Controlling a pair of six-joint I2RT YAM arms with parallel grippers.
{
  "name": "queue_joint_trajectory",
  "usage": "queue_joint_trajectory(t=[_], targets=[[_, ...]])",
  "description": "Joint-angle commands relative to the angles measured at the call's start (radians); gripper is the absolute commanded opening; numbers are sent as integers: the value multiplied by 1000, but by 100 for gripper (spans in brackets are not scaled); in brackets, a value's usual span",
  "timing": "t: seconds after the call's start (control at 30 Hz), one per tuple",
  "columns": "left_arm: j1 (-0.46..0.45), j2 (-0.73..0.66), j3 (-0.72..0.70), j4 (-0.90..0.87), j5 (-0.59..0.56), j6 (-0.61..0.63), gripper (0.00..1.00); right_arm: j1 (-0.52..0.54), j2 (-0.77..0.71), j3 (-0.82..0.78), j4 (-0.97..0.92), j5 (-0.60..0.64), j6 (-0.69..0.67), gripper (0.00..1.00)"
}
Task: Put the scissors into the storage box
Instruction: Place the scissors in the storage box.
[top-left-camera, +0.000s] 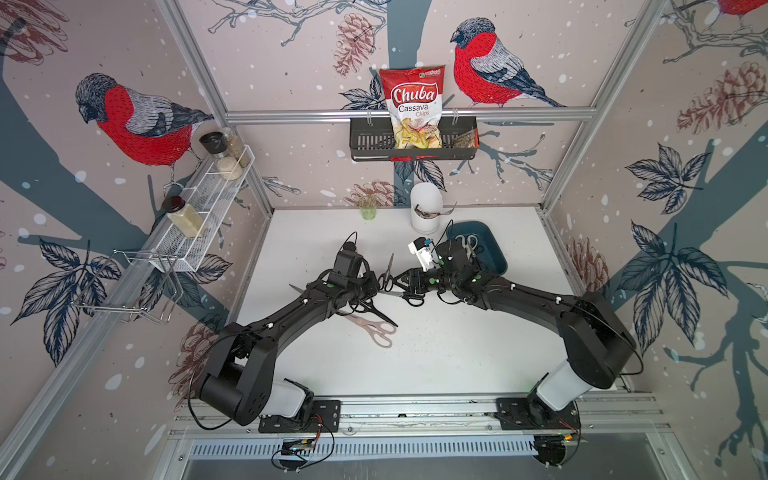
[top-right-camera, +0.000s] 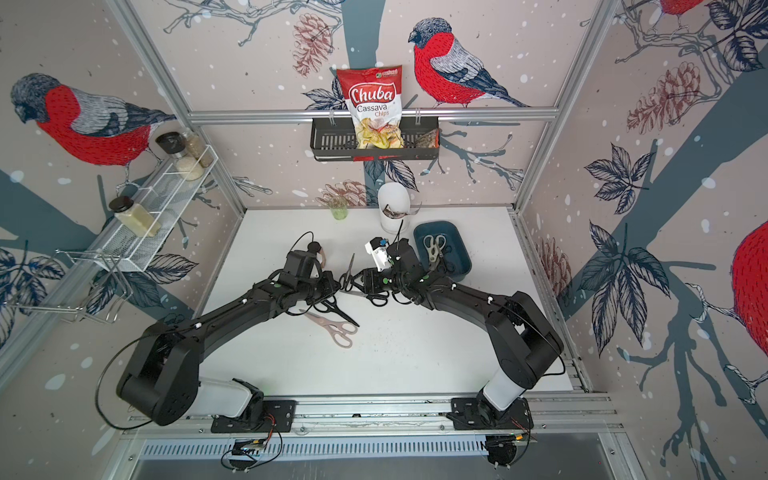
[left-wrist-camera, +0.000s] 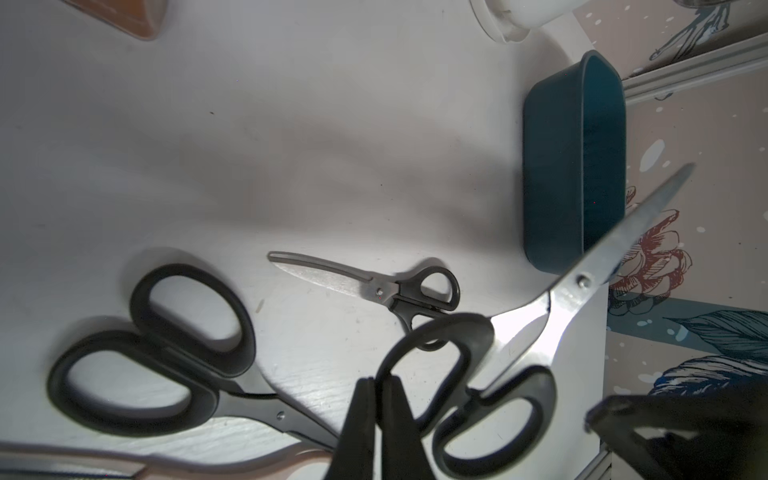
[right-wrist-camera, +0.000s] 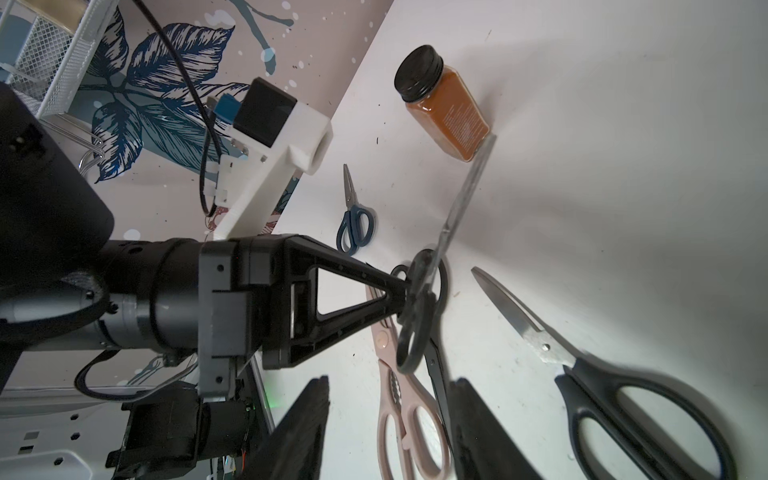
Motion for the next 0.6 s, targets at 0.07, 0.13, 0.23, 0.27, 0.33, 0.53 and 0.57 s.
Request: queue_joint_trajectory(t=[0.07,0.13,0.23,0.27,0.33,0.53,0.57], targets=[[-42,9,16,57,1,-36,0,1,21,11,17,25,-3,49],[-52,6,21,53,0,-37,0,0,29,16,2,34,-10,48],[-59,-3,25,46,-2,-37,0,-1,33,16,-5,46,-13,45],[-60,-6,26,45,-1,-37,0,-2,33,16,-4,46,-11,44],[-61,-11,28,43,-1,-37,0,-1,34,16,-4,47,-10,36],[-65,-9,37,39,5,-34,0,-5,33,14,-2,48,-4,19],[-65,-8,39,37,6,-33,0,-7,32,14,0,48,-2,17]])
